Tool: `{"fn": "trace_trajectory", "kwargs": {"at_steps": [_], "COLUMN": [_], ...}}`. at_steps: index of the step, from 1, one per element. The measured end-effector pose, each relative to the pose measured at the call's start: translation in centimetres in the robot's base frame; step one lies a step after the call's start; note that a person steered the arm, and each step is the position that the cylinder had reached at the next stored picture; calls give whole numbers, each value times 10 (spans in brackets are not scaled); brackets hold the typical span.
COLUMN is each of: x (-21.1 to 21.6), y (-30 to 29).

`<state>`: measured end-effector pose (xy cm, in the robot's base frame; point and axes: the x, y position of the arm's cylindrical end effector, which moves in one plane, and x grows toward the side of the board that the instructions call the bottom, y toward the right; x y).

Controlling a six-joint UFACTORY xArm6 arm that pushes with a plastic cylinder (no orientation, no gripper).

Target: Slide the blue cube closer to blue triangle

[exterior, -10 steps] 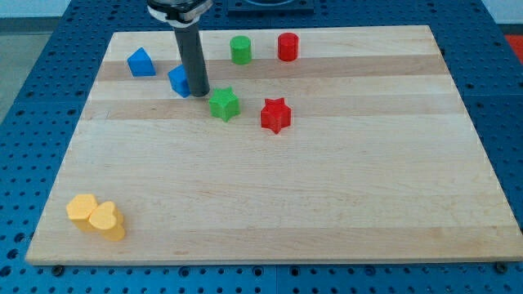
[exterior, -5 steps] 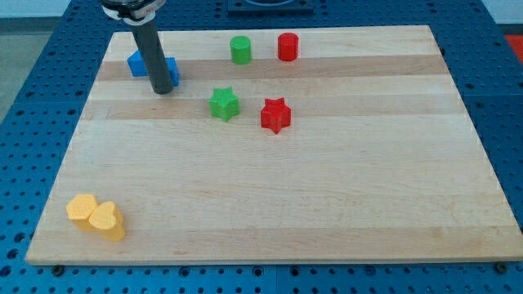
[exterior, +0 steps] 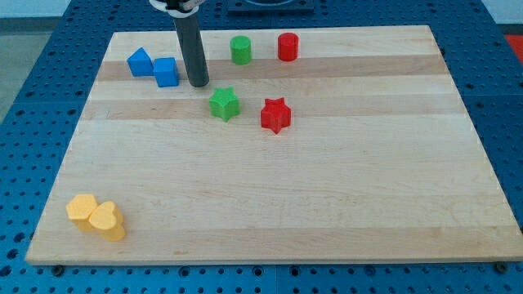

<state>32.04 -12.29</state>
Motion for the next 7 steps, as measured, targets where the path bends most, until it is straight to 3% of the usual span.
{"fn": "trace_trajectory", "kwargs": {"at_steps": [7], "x": [-14], "y": [-39]}}
